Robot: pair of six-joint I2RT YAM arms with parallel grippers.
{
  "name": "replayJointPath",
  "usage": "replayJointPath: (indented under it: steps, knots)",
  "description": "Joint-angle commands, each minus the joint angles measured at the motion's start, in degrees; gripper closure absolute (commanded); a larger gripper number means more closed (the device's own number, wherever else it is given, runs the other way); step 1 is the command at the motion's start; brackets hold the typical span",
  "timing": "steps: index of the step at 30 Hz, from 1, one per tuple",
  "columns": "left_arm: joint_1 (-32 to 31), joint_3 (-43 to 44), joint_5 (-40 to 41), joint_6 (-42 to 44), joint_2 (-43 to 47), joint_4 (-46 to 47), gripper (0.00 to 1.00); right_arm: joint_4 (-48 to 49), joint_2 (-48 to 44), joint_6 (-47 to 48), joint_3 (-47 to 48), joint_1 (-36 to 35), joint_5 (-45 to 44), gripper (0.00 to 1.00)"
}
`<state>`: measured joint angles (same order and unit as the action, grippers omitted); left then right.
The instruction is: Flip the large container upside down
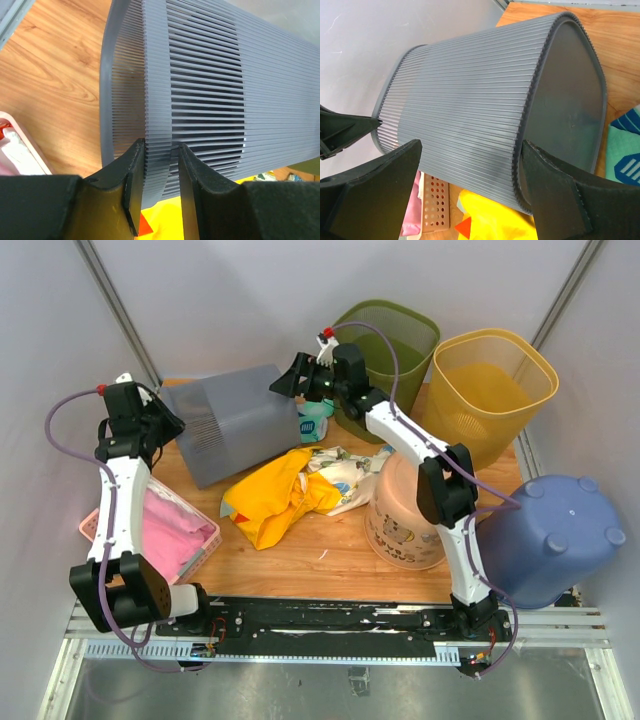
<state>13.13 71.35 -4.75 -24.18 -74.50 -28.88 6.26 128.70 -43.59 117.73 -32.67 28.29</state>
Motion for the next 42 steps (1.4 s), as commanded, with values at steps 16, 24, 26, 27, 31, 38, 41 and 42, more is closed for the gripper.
replayJointPath:
  steps: [16,24,26,27,31,38,41,42]
  knots:
    - [-0.6,-7.6,-7.9,-2.6,-1.8,5.1,0.69,3.7,-10.8,3.4,4.5,-5.3,11.5,0.18]
    - [-0.5,-9.7,-9.3,-3.1,-3.7,7.9,0.58,2.6,-10.3,4.2,6.5,-7.1,11.4,0.19]
    - [-0.5,-10.0,-9.3,-3.2,-4.3,8.3,0.56,2.4,-10.0,4.5,7.3,-7.7,11.4,0.18]
    - [-0.6,-10.1,-9.5,-3.2,-4.5,8.6,0.55,2.1,-9.7,4.5,8.0,-8.0,11.5,0.18]
    - [-0.5,-10.3,-9.8,-3.1,-5.7,9.4,0.48,1.7,-8.5,4.6,9.8,-9.4,11.7,0.18]
    - [-0.6,-9.6,-10.0,-2.8,-8.0,9.9,0.38,-1.4,-5.4,5.8,12.5,-11.2,11.0,0.18]
    - [-0.5,-7.5,-7.9,-2.2,-7.6,8.2,0.33,-3.0,-5.0,6.4,12.7,-11.3,10.4,0.18]
    - [-0.5,-6.8,-6.4,-1.9,-7.2,7.6,0.30,-3.1,-5.0,6.6,12.7,-11.3,10.5,0.18]
